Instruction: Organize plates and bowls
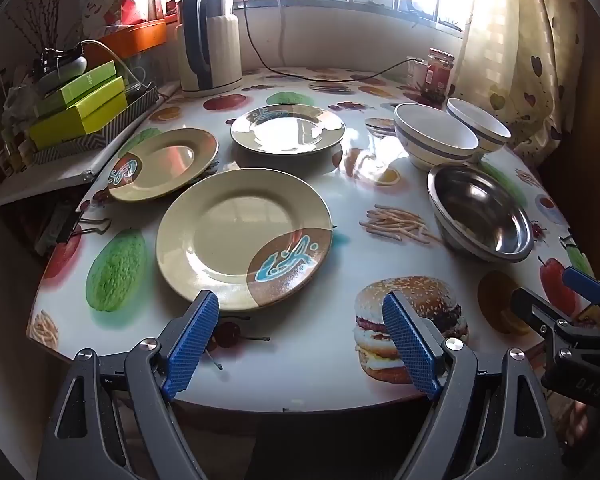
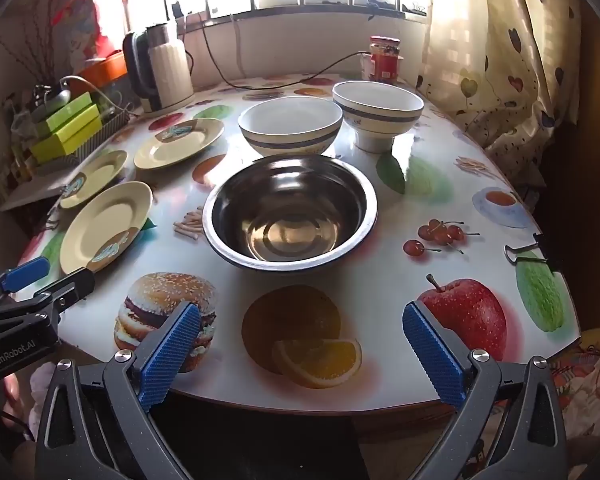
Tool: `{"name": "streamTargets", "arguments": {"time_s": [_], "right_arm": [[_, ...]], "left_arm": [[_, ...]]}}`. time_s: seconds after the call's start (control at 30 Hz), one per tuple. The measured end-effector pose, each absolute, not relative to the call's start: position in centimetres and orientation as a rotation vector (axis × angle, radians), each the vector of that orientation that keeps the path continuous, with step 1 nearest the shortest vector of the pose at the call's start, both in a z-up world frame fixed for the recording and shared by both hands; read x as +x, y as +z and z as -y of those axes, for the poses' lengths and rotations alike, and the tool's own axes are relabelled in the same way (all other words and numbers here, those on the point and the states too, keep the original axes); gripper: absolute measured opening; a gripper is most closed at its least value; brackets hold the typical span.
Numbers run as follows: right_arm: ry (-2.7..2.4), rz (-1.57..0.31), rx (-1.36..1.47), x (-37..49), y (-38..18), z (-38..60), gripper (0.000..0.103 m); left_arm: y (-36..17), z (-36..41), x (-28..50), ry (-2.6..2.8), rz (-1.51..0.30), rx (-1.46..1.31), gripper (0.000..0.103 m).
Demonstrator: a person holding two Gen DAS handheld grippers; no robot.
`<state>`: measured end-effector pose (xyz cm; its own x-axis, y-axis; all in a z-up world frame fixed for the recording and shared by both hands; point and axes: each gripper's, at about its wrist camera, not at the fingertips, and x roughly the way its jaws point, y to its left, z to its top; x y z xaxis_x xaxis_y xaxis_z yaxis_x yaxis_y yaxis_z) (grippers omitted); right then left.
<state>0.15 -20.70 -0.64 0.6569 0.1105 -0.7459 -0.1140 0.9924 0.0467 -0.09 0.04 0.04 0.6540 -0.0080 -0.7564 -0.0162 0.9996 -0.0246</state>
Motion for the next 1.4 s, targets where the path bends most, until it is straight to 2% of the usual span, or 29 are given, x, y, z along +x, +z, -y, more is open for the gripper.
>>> {"name": "streamTargets", "arguments": {"time_s": [1.4], "right_arm": [[0.159, -0.804, -0.012, 0.22, -0.02, 20.57, 0.103]], "left_arm": [[0.68, 0.07, -0.07, 0.023, -0.856, -0.028, 0.085]]}}
